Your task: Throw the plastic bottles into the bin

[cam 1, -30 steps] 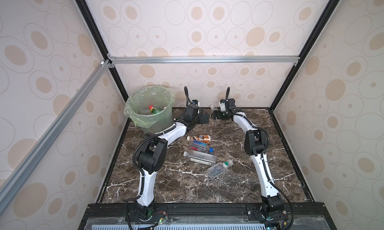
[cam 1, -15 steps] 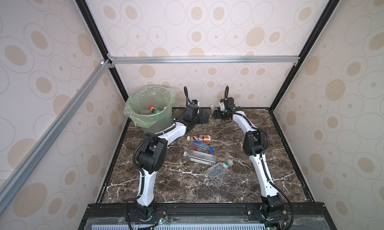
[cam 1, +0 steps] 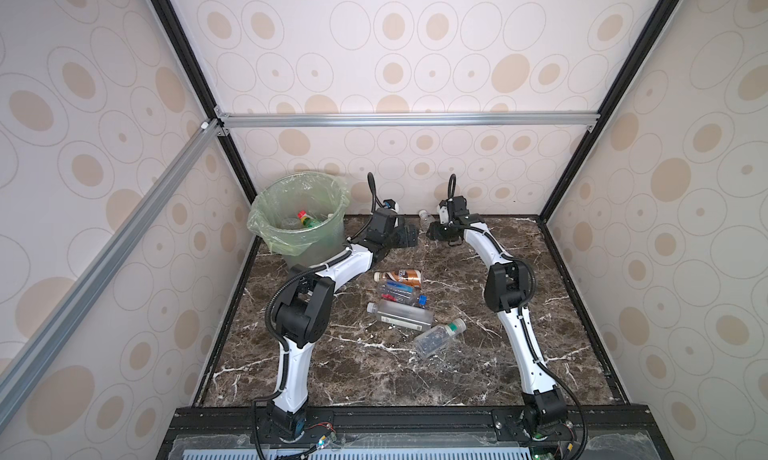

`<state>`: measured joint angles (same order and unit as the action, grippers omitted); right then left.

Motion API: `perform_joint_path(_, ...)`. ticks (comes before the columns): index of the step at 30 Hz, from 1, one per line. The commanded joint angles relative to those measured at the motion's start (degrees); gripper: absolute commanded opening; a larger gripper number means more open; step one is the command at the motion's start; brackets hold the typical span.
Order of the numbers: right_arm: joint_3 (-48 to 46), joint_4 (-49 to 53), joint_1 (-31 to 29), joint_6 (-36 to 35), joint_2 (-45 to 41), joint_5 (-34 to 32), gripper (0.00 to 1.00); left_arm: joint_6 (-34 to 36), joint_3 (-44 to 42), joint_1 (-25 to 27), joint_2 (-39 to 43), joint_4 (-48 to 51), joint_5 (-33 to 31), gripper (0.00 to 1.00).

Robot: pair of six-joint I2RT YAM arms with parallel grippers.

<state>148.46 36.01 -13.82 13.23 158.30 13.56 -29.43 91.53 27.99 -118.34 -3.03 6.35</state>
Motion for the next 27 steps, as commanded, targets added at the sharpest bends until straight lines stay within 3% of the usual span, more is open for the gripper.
perform_joint_path(1, -1.69, 0.76, -0.62, 0.63, -1.31, 1.00, 0.55, -1.50, 0.76, -0.48, 0.04, -1.36, 0.63, 0.99)
perform_joint_path(10, -15.97, -3.88, -0.93, 2.10, -11.39, 3.85, 0.51, -4.80, -0.95, -0.53, 2.19, -0.53, 1.43, 0.99)
perform_joint_path(22, -52.92, -16.02, -1.91, 4.71, -35.64, 4.20, 0.46, -13.72, -15.02, -0.20, 11.93, -6.25, 5.30, 0.99)
perform_joint_path(27, -63.31, -18.38, -3.78, 5.03, -44.97, 3.89, 0.46, -13.86, -15.42, 1.42, 14.55, -4.65, 4.67, 0.99)
